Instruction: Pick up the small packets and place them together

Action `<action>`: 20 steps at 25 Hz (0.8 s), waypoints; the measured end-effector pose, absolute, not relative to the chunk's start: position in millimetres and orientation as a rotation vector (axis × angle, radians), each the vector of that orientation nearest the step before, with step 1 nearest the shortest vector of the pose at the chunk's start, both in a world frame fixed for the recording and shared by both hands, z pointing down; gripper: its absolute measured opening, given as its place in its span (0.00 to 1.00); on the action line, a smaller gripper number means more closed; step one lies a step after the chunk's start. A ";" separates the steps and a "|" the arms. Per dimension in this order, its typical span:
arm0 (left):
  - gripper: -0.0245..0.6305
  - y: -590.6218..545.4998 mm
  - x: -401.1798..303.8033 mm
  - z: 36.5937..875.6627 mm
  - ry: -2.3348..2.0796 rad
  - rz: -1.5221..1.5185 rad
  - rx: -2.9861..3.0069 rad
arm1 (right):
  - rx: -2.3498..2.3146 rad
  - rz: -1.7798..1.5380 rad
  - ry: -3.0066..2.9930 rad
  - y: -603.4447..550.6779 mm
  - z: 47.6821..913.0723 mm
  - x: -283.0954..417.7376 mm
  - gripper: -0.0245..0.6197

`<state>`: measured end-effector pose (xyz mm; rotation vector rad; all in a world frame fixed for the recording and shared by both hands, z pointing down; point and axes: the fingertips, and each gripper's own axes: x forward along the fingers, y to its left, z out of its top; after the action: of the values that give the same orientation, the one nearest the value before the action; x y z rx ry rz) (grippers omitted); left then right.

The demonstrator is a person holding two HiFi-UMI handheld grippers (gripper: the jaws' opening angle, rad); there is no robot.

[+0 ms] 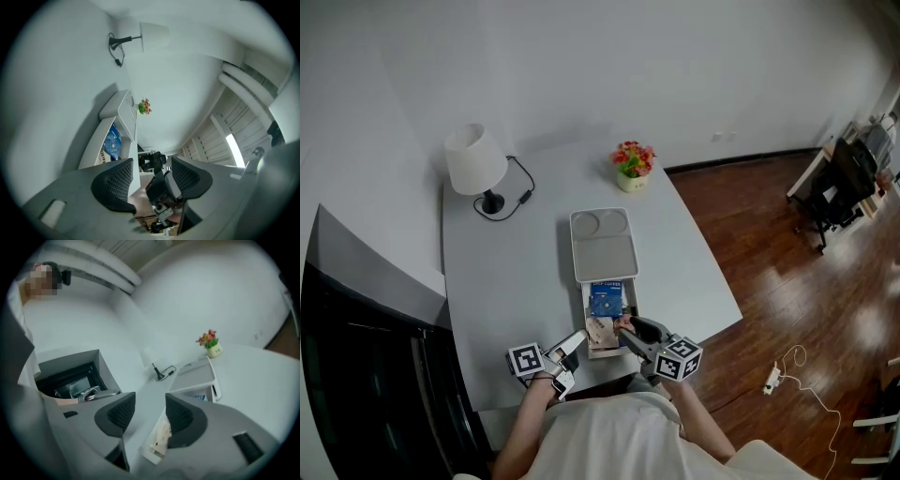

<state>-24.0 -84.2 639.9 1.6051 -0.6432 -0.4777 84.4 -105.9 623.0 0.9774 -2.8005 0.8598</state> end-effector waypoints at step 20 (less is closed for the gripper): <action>0.77 -125.6 -97.9 538.0 -1.699 0.061 2.461 | 1.062 0.097 -2.902 -151.6 530.1 63.9 0.56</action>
<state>-97.9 -125.6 538.0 2.4608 -1.6986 0.0613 63.9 -151.6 530.1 1.0624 -2.9019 0.0966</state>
